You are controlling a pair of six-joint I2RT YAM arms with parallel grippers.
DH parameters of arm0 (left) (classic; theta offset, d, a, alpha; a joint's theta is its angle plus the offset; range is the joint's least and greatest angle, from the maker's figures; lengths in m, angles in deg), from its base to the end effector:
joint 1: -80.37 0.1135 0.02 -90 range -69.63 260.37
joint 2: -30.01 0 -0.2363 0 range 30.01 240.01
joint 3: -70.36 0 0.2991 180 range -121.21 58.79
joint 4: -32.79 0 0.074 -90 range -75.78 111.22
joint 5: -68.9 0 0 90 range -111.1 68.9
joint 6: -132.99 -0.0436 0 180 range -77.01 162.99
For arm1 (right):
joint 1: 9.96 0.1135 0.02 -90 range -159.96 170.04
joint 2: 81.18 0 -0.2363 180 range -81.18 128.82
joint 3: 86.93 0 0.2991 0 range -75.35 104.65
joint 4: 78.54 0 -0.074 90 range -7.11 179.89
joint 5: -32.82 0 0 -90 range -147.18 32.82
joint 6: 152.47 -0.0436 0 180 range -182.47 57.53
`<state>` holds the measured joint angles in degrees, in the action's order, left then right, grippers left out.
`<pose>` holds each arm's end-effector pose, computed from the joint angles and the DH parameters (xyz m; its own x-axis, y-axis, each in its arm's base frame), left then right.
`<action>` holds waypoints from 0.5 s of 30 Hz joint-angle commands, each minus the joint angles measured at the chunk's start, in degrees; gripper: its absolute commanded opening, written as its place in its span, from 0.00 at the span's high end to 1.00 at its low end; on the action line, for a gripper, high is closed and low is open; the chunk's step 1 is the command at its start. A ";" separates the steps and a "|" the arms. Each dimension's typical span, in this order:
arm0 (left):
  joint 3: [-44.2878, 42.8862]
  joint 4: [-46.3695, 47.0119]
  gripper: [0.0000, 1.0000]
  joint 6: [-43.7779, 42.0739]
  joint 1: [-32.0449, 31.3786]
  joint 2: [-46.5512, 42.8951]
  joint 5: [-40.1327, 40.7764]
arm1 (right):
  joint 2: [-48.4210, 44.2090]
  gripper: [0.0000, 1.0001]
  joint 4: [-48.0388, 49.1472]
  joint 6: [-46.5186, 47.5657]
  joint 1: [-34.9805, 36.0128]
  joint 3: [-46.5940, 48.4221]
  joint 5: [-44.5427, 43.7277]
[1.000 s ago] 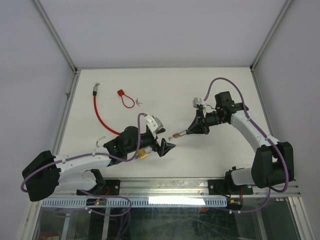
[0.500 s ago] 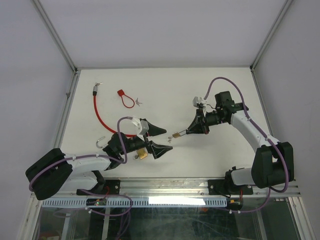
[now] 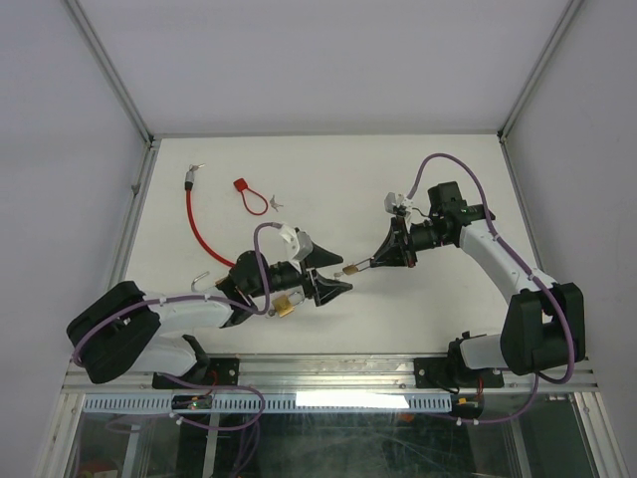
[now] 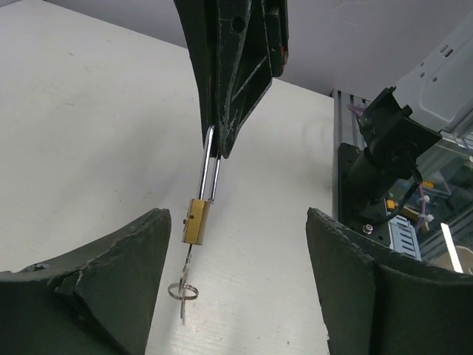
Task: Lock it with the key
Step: Lock the lock.
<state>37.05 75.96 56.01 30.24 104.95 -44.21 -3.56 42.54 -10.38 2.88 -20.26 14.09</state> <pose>0.1768 -0.2383 0.1461 -0.1989 -0.0851 -0.9763 0.9367 0.2764 -0.2149 0.2768 0.1054 0.2049 -0.2554 -0.3181 -0.9130 -0.9614 -0.0168 0.2748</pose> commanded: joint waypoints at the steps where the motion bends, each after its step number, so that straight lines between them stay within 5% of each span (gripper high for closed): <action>1: -3.93 -1.65 0.30 -4.23 0.86 1.80 -1.35 | -1.88 1.00 -0.17 1.42 -0.27 2.75 3.24; 15: -8.94 -2.31 0.63 -2.41 3.05 10.53 -10.29 | -1.86 1.00 -1.01 3.01 -0.25 2.67 2.98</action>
<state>30.58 72.57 54.22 32.49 114.83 -50.75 -3.56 41.93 -8.52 2.88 -20.26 14.09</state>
